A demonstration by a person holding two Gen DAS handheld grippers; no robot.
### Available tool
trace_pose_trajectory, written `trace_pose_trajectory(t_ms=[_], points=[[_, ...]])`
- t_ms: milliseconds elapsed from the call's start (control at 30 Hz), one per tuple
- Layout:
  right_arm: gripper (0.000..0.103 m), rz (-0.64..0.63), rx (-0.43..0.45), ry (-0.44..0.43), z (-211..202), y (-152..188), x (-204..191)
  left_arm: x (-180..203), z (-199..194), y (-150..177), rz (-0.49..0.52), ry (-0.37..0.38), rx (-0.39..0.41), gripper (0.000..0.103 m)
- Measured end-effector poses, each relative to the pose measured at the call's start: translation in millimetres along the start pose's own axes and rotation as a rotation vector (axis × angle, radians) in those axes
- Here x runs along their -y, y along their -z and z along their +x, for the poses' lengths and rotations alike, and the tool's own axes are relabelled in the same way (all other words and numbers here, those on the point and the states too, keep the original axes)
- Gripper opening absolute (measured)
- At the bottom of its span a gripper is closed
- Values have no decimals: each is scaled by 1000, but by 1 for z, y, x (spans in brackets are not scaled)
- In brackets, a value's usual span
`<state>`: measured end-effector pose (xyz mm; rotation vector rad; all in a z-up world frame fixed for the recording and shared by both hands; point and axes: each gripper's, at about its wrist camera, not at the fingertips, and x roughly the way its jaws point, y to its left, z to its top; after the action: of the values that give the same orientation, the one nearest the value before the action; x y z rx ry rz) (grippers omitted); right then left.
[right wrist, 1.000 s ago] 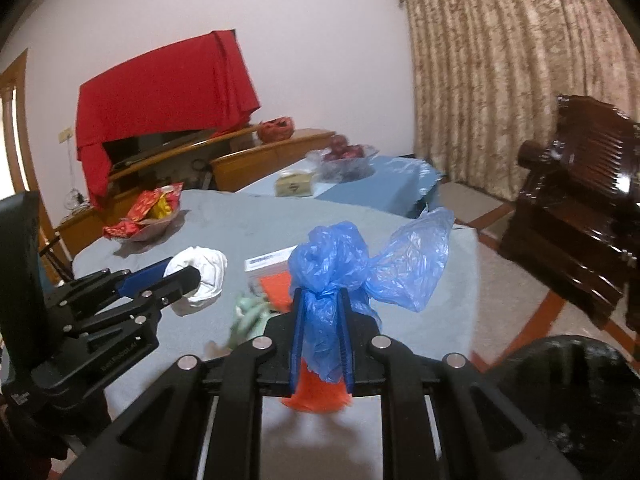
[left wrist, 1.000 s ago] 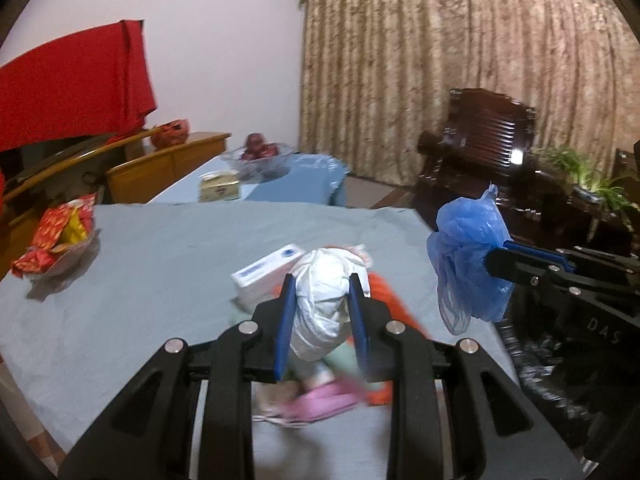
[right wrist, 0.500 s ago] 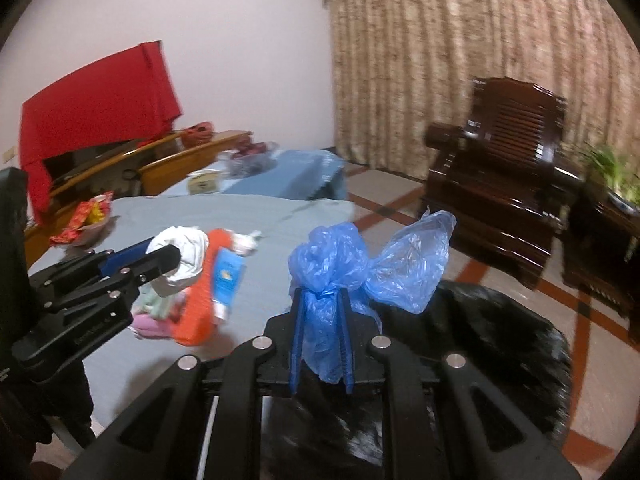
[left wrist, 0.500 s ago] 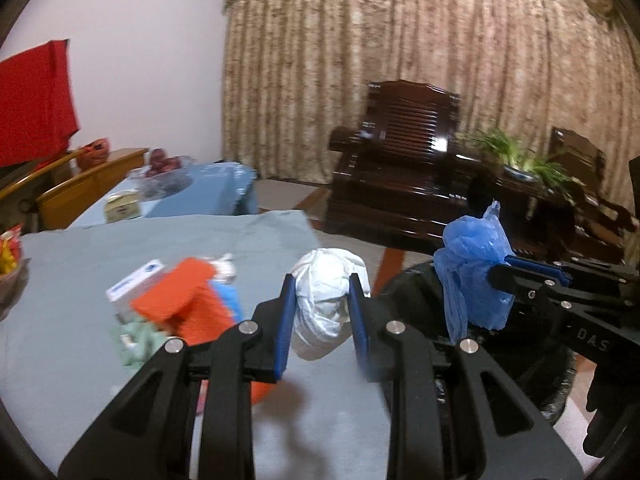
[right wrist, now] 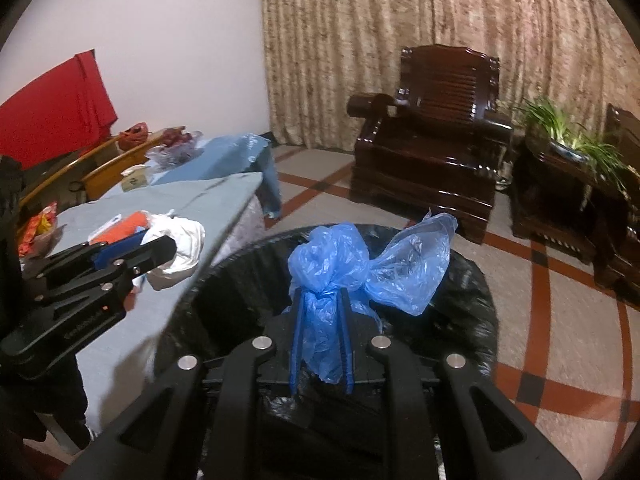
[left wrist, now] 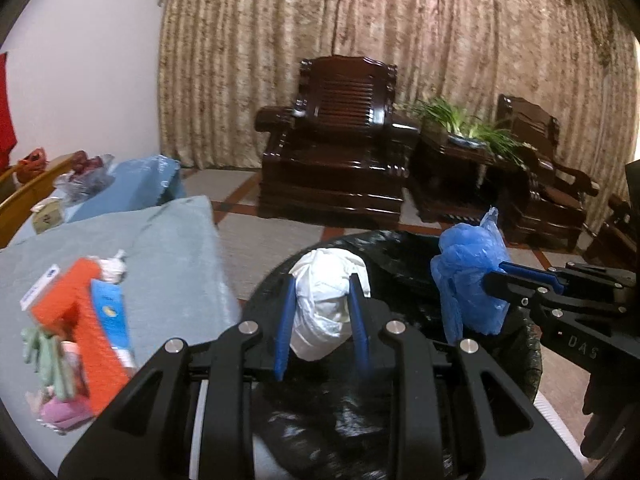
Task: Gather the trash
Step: 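Carry both items over the black bin and open both tools to drop them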
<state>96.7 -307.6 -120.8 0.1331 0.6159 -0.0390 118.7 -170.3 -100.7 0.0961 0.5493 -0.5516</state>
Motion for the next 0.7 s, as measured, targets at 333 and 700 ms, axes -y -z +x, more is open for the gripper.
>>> trace_pose_trajectory(t_ms=[333,700], points=[[46,40,-39,37,3,16,21,-6,5,4,-28,63,-19,67],[98,68,16,13,-6,6,5,-47,-44,7,-38,-82,39,91]])
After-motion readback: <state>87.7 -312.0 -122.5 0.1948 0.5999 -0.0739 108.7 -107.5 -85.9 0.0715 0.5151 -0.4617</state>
